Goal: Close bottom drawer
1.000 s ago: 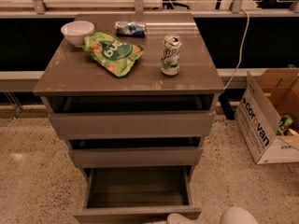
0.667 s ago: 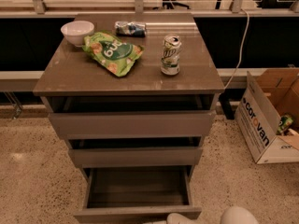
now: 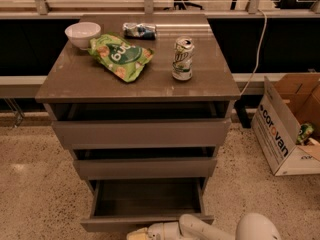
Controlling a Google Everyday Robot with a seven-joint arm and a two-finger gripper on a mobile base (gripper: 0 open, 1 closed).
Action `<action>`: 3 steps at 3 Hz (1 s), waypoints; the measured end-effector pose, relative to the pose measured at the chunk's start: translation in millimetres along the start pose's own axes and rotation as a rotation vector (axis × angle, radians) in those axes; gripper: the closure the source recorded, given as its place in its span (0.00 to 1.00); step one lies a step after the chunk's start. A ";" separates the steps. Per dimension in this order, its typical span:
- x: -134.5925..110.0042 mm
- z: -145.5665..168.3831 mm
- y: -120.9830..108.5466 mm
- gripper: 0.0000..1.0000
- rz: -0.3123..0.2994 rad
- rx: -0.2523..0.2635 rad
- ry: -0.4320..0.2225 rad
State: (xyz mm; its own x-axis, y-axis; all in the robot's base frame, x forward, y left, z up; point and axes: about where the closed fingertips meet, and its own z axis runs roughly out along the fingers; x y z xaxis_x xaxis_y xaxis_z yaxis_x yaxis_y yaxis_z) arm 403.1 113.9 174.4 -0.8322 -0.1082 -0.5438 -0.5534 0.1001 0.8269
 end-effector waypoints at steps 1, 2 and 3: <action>-37.4 3.1 -16.9 1.00 -0.030 0.011 -0.018; -43.8 -0.9 -16.0 1.00 -0.068 0.035 -0.041; -37.9 -8.6 -4.9 1.00 -0.131 0.075 -0.077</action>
Offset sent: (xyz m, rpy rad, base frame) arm 0.0586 -0.0120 0.0253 -0.0261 -0.1968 -0.1210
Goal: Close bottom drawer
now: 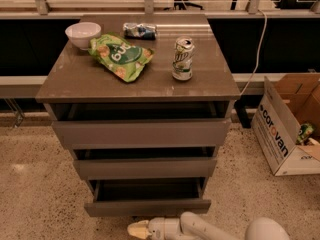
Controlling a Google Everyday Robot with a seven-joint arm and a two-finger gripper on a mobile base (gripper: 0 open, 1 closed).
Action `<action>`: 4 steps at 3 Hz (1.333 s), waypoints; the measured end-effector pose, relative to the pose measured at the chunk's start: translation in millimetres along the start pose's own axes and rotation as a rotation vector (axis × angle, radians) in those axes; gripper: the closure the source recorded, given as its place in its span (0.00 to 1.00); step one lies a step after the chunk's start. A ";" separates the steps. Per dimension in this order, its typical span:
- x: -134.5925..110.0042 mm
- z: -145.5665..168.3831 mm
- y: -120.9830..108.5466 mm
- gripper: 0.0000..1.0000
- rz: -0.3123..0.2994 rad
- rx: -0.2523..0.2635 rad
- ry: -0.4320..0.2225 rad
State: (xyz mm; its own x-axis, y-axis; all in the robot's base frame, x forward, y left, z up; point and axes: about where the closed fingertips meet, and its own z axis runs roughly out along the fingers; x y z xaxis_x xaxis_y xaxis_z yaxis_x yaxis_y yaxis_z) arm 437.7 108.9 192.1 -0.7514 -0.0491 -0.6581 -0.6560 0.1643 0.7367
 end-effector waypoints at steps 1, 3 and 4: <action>19.5 -2.0 6.1 1.00 0.000 0.015 0.000; 8.9 16.6 -28.4 1.00 0.046 -0.002 0.023; -22.1 24.0 -58.7 1.00 0.040 0.010 0.021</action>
Offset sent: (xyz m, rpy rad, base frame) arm 0.0020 0.0065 -0.0406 -0.0298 0.0607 0.0177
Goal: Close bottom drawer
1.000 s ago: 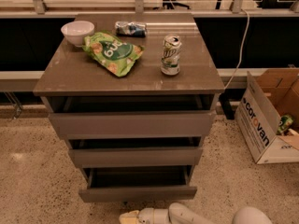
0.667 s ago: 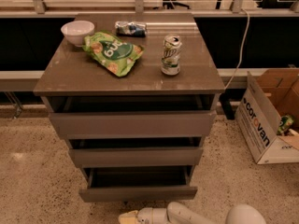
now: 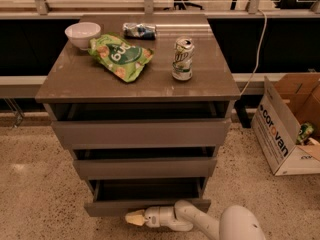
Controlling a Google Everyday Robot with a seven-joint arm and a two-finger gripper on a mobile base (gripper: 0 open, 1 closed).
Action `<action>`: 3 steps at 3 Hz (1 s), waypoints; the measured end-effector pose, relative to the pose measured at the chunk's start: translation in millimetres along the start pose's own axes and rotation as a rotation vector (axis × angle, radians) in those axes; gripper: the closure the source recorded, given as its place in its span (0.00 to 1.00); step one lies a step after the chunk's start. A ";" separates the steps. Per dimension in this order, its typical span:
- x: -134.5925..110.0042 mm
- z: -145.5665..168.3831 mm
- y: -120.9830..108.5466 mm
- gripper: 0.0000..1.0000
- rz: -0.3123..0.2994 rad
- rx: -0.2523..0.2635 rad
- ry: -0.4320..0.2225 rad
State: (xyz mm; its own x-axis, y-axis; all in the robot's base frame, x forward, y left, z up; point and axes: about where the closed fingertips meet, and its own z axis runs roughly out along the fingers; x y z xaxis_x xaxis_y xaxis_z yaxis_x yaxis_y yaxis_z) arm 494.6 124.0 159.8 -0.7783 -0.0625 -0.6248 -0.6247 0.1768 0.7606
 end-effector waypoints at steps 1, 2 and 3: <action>-50.1 -9.5 -50.3 1.00 -0.023 0.047 -0.010; -50.0 -9.4 -50.3 1.00 -0.023 0.047 -0.010; -50.2 -6.5 -52.1 1.00 -0.026 0.078 -0.004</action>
Offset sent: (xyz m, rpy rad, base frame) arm 0.1110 -0.0254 -0.0112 -0.0484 -0.0282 -0.0385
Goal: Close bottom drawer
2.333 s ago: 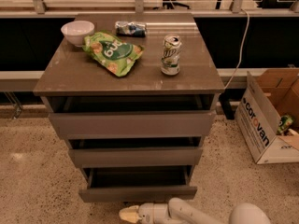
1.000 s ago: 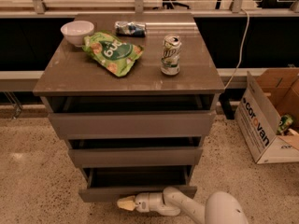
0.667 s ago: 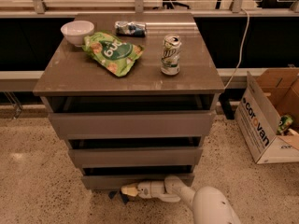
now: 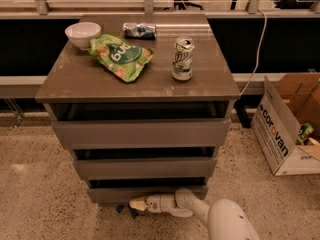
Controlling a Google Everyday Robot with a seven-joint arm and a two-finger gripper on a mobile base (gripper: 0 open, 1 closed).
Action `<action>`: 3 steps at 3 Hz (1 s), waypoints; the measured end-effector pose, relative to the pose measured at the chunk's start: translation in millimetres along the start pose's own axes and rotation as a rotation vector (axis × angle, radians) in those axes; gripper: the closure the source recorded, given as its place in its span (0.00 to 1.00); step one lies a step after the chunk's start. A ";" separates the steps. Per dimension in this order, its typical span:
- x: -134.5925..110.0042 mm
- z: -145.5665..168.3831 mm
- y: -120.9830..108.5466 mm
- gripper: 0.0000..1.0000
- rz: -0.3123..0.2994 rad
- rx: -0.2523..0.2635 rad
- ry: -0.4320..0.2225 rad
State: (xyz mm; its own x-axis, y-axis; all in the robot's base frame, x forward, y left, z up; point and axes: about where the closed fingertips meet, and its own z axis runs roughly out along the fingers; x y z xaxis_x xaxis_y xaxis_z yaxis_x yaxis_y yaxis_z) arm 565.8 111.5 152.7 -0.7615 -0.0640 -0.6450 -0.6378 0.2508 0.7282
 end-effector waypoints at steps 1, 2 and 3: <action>-4.3 0.0 -5.9 1.00 -0.009 0.058 -0.048; -14.5 0.0 -15.6 1.00 -0.026 0.118 -0.122; -20.5 -3.0 -22.0 1.00 -0.034 0.151 -0.175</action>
Offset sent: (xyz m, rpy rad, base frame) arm 0.0401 -0.0129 -0.0018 -0.0200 -0.1126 -0.2770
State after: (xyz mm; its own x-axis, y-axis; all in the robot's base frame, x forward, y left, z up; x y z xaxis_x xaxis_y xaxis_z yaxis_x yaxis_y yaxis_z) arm 595.0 104.5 150.5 -0.7001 0.0902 -0.7083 -0.6280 0.3942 0.6710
